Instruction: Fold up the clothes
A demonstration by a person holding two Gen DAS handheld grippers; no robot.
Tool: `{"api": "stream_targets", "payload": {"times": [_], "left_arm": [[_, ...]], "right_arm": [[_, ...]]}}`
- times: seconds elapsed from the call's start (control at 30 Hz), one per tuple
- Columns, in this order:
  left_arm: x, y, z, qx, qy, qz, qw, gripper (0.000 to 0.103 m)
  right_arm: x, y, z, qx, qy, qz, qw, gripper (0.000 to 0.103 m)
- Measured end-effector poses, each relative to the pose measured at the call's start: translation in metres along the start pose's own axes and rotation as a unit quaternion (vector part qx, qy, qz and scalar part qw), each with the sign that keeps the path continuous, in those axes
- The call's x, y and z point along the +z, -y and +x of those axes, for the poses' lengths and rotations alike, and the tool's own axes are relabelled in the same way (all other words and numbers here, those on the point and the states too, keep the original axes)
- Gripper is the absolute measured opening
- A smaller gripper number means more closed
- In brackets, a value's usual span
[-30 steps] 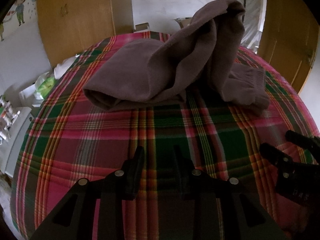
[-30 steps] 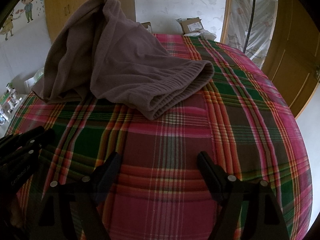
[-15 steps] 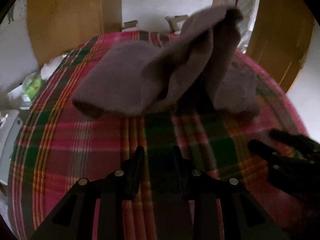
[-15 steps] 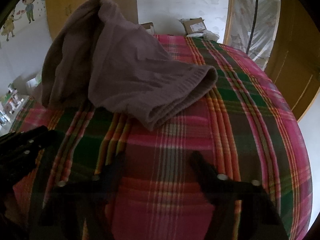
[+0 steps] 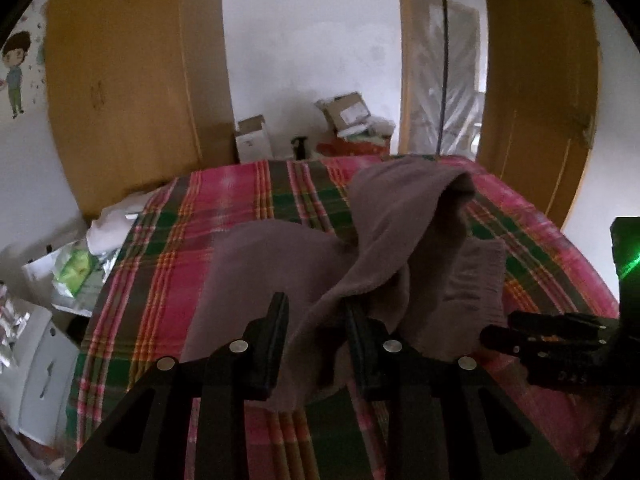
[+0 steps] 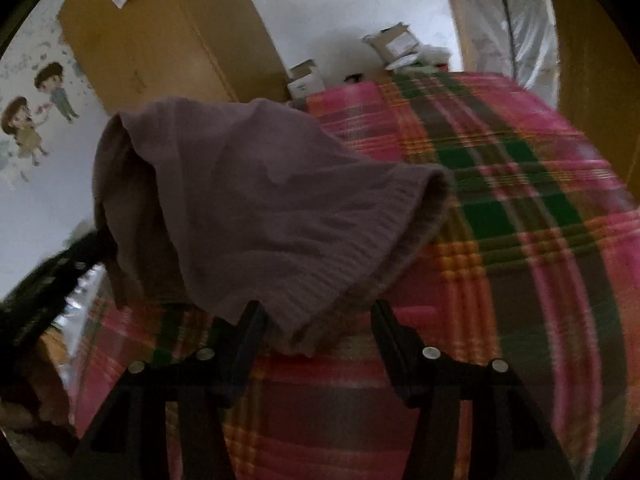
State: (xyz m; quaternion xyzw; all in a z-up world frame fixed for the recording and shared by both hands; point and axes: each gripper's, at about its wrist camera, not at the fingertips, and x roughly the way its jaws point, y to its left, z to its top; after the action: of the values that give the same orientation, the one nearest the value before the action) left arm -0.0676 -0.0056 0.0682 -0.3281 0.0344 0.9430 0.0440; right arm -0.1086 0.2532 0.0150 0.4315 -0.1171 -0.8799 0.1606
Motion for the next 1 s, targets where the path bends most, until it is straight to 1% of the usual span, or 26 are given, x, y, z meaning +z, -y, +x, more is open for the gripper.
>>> {"api": "stream_targets", "payload": {"times": [0.07, 0.13, 0.17, 0.2, 0.27, 0.37, 0.4, 0.47, 0.53, 0.57, 0.7, 0.8, 0.87, 1.0], "left_arm": [[0.005, 0.0, 0.012, 0.0, -0.008, 0.003, 1.0, 0.029], [0.009, 0.001, 0.023, 0.001, -0.017, 0.006, 0.9998, 0.029], [0.009, 0.001, 0.028, -0.002, -0.024, 0.005, 0.9997, 0.03], [0.009, 0.001, 0.032, -0.004, -0.03, 0.003, 0.9995, 0.029], [0.012, -0.001, 0.037, 0.0, -0.034, -0.003, 0.9994, 0.029], [0.016, -0.006, 0.041, -0.008, -0.032, -0.009, 0.9994, 0.027], [0.016, -0.008, 0.041, -0.01, -0.031, -0.01, 0.9994, 0.019], [0.018, -0.011, 0.042, -0.013, -0.029, -0.014, 0.9994, 0.015], [0.02, -0.014, 0.043, -0.016, -0.026, -0.017, 0.9994, 0.014], [0.02, -0.016, 0.043, -0.017, -0.025, -0.018, 0.9994, 0.014], [0.018, -0.026, 0.043, -0.016, -0.022, -0.024, 0.9993, 0.008], [0.015, -0.04, 0.041, -0.006, -0.022, -0.04, 0.9989, 0.007], [0.014, -0.048, 0.039, 0.002, -0.018, -0.05, 0.9986, 0.007], [0.01, -0.067, 0.037, 0.017, -0.019, -0.074, 0.9969, 0.007]], "right_arm": [[0.005, -0.001, 0.008, 0.009, -0.005, 0.001, 1.0, 0.056], [0.008, 0.001, 0.013, 0.003, -0.007, 0.006, 1.0, 0.054], [0.01, 0.0, 0.013, -0.003, -0.003, 0.0, 1.0, 0.047], [0.012, -0.001, 0.013, -0.01, 0.001, -0.006, 1.0, 0.034], [0.016, -0.002, 0.009, -0.024, 0.012, -0.015, 1.0, 0.015], [0.023, 0.001, -0.001, -0.012, 0.026, -0.012, 1.0, 0.013], [0.024, 0.001, -0.005, -0.013, 0.034, -0.015, 0.999, 0.012], [0.03, -0.002, -0.017, -0.023, 0.058, -0.025, 0.998, 0.012], [0.039, -0.004, -0.033, -0.027, 0.088, -0.03, 0.995, 0.011], [0.045, -0.005, -0.04, -0.028, 0.101, -0.031, 0.994, 0.011], [0.082, -0.018, -0.048, -0.03, 0.131, -0.042, 0.99, 0.009], [0.106, -0.032, -0.05, -0.025, 0.155, -0.06, 0.986, 0.008], [0.123, -0.041, -0.049, -0.01, 0.166, -0.069, 0.984, 0.008], [0.147, -0.068, -0.038, 0.042, 0.172, -0.083, 0.981, 0.007]]}}
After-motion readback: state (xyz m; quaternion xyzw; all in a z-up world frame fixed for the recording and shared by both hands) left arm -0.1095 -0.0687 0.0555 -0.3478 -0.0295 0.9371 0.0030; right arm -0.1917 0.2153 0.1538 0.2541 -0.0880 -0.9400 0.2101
